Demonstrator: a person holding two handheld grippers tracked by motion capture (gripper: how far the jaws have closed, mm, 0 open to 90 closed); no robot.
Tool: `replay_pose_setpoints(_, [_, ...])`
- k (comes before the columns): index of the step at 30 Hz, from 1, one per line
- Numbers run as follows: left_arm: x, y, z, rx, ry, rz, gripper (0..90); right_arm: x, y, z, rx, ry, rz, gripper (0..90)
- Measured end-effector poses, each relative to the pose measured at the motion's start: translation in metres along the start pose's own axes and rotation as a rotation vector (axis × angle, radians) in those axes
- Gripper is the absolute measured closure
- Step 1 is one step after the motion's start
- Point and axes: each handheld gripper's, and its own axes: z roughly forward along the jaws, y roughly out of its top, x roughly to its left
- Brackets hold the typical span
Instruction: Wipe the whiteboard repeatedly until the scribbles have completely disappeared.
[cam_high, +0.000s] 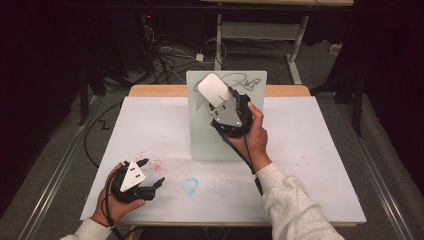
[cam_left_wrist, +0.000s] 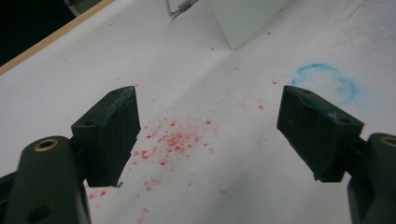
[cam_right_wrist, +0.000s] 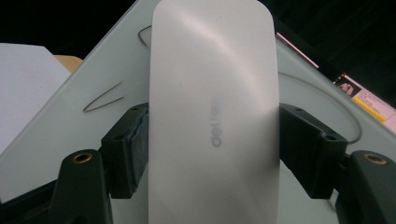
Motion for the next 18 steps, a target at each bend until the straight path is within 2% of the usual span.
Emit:
replay_pose_setpoints(2, [0.0,0.0,0.0,0.0,0.0,-0.002,20.3,0.003,-0.001,-0.001,0.003,0.012,0.007,31.2])
replay_pose_setpoints(4, [0.0,0.0,0.0,-0.005,-0.002,-0.001,20.3,0.016,-0.006,-0.001,0.01,0.055,-0.021,31.2])
replay_pose_setpoints(5, [0.0,0.0,0.0,-0.005,-0.001,0.0,20.3,0.035,-0.013,-0.003,0.026,0.08,-0.077,31.2])
replay_pose_setpoints(6, [0.0,0.0,0.0,-0.005,0.0,-0.001,20.3,0.035,-0.013,-0.003,0.026,0.08,-0.077,31.2])
replay_pose_setpoints(7, [0.0,0.0,0.0,-0.007,0.0,-0.004,20.3,0.043,-0.016,-0.004,0.036,0.107,-0.102,31.2])
replay_pose_setpoints(8, [-0.001,0.0,0.0,-0.007,0.0,-0.005,20.3,0.061,-0.023,-0.005,0.046,0.119,-0.149,31.2])
replay_pose_setpoints(11, [-0.001,0.001,0.0,-0.006,-0.001,-0.002,20.3,0.067,-0.025,-0.005,0.054,0.119,-0.164,31.2])
replay_pose_setpoints(12, [-0.001,0.001,0.0,-0.008,-0.001,-0.004,20.3,0.066,-0.024,-0.005,0.061,0.131,-0.149,31.2])
replay_pose_setpoints(15, [-0.001,0.001,0.001,-0.005,-0.003,-0.004,20.3,0.062,-0.021,-0.004,0.062,0.139,-0.15,31.2])
replay_pose_setpoints(16, [-0.001,0.001,0.001,-0.005,-0.003,-0.004,20.3,0.059,-0.018,-0.003,0.054,0.128,-0.16,31.1])
replay_pose_setpoints(17, [-0.001,0.001,0.001,-0.004,-0.003,-0.005,20.3,0.053,-0.013,-0.003,0.052,0.106,-0.144,31.2])
replay_pose_setpoints(18, [-0.001,0.001,0.001,-0.005,-0.003,-0.004,20.3,0.039,-0.004,0.0,0.041,0.084,-0.113,31.2])
